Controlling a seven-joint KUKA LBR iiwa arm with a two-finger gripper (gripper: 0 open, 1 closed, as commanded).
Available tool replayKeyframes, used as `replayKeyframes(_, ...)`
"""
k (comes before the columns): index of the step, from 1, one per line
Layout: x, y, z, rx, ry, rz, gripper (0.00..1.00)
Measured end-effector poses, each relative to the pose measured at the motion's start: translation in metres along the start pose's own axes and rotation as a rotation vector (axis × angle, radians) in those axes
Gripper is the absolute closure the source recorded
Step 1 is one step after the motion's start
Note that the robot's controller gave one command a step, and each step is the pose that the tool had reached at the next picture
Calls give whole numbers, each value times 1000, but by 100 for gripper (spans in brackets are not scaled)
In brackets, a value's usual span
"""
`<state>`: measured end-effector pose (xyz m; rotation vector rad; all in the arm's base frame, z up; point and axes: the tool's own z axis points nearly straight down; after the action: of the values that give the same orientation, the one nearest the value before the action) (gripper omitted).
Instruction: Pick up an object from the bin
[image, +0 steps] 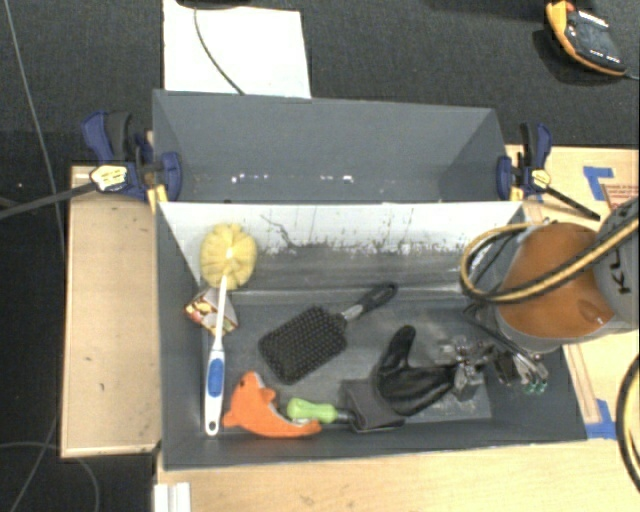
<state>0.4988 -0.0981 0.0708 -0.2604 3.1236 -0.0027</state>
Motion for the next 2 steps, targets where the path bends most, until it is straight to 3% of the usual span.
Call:
replayKeyframes(1, 10, -2, -80, -1, 3, 2, 100)
replayKeyframes(2, -4, 7, -122, 1, -7, -7, 100)
